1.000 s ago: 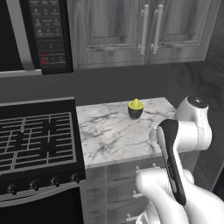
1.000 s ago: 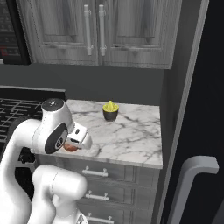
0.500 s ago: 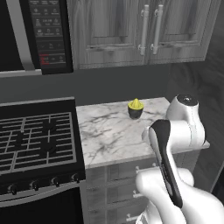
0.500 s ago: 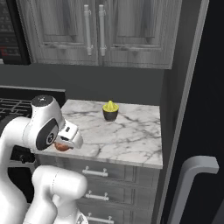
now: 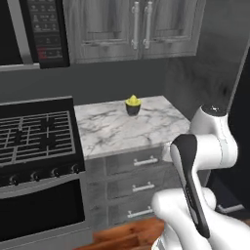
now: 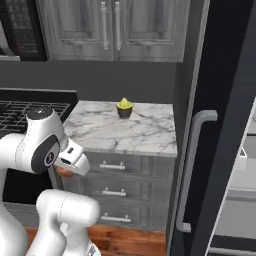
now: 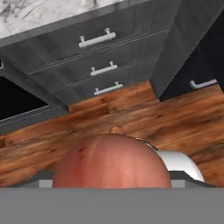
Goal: Place the onion and lime inside the fridge drawer. Close the drawer after placing the vegetables.
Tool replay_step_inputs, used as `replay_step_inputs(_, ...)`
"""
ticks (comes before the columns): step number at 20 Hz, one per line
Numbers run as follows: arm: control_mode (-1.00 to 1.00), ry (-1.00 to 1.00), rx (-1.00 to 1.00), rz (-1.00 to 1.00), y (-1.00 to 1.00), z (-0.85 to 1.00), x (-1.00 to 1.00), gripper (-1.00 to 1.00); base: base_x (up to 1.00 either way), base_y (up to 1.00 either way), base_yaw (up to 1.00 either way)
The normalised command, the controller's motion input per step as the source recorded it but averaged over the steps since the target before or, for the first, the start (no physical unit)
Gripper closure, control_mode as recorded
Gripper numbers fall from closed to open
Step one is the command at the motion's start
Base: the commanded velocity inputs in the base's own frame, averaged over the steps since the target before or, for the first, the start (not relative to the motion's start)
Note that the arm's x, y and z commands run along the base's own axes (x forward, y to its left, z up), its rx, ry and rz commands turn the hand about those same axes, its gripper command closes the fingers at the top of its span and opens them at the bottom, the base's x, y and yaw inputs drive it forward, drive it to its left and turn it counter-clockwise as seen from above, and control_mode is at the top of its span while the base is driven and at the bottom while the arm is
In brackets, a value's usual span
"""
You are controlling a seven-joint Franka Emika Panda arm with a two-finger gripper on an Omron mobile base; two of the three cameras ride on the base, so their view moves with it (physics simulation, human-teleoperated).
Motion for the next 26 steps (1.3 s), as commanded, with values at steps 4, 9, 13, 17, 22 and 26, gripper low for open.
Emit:
replay_step_inputs(4,1.0,0.0,0.0,0.0,0.0,0.0,0.0,1.0,-1.0,0.11,-0.21)
replay_step_inputs(9,1.0,0.0,0.0,0.0,0.0,0.0,0.0,1.0,-1.0,-0.14,-0.37)
replay_step_inputs(13,1.0,0.0,0.0,0.0,0.0,0.0,0.0,1.0,-0.75,-0.7,-0.46)
replay_step_inputs(17,1.0,0.0,0.0,0.0,0.0,0.0,0.0,1.0,-0.08,-1.0,-0.32)
replay_step_inputs(22,1.0,0.0,0.0,0.0,0.0,0.0,0.0,1.0,0.2,-1.0,-0.1)
replay_step_inputs(26,1.0,0.0,0.0,0.0,0.0,0.0,0.0,1.0,0.58,-0.9,0.05)
